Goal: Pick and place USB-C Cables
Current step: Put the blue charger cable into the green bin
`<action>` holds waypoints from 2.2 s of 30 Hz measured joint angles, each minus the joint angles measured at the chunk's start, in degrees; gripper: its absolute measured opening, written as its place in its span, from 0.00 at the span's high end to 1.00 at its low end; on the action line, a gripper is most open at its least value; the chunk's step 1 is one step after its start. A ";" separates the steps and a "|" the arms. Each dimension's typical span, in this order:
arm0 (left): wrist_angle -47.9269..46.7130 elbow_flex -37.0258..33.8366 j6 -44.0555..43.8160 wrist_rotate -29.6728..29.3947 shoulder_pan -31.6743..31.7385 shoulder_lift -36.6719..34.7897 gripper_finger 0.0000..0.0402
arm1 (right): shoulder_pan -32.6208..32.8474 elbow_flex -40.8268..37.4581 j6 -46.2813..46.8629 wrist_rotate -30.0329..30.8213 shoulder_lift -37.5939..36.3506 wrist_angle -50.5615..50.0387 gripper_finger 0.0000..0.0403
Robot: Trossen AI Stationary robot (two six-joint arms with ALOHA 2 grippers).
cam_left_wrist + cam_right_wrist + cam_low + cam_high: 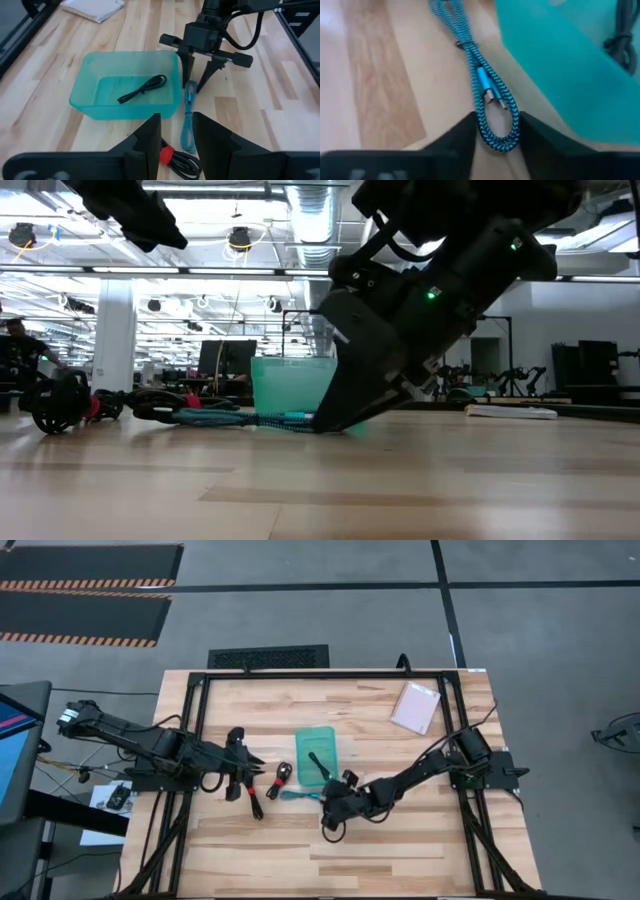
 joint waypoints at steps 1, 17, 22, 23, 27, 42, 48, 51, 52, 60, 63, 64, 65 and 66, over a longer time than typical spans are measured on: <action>0.00 0.00 0.23 -0.46 0.00 0.00 0.75 | -0.03 -0.01 0.11 0.00 0.00 0.00 0.71; -0.35 0.00 -2.13 -1.66 -0.22 0.00 0.75 | 1.97 -0.29 3.38 -3.39 -3.00 5.19 0.97; -0.35 0.00 -2.15 -1.85 -0.22 0.00 0.75 | 1.58 -0.22 -0.51 1.08 -7.43 5.22 0.97; -0.30 0.00 -2.26 -1.86 -0.22 0.00 0.75 | 1.66 -0.22 -1.71 2.51 -8.46 5.17 0.97; -0.31 0.00 -3.48 -1.89 -0.22 0.00 0.75 | 2.22 -0.16 -6.08 8.86 -11.68 5.30 0.97; 0.33 0.01 -3.80 -6.64 -0.24 0.00 0.75 | -1.76 -3.72 -19.41 19.87 -14.58 26.87 0.97; 0.33 0.00 -4.62 -9.21 -0.24 0.00 0.75 | -6.14 -11.83 -27.98 12.08 -14.62 57.11 0.96; 0.63 0.00 -5.56 -9.30 -0.24 0.00 0.75 | -8.74 -16.03 -30.92 4.03 -14.24 74.25 0.96; 0.98 0.00 -5.56 -9.35 -0.24 0.00 0.75 | -9.56 -17.00 -31.92 1.31 -13.43 80.11 0.97; 8.45 0.02 -0.45 -12.97 -0.26 0.02 0.75 | -14.48 -11.27 -34.21 -8.52 -10.19 85.96 0.96; 12.44 0.07 1.29 -14.97 -0.26 0.19 0.75 | -15.19 -6.99 -36.00 -11.54 -7.77 85.63 0.96; 13.25 0.07 1.67 -15.36 -0.26 0.30 0.75 | -15.40 -5.97 -36.65 -11.94 -7.43 85.83 0.96; 14.08 0.02 2.00 -15.43 -0.24 0.32 0.75 | -15.40 -5.49 -37.26 -11.94 -7.41 85.79 0.96; 15.76 0.02 2.16 -15.31 -0.26 0.33 0.75 | -15.40 -5.28 -37.33 -11.94 -7.43 85.63 0.96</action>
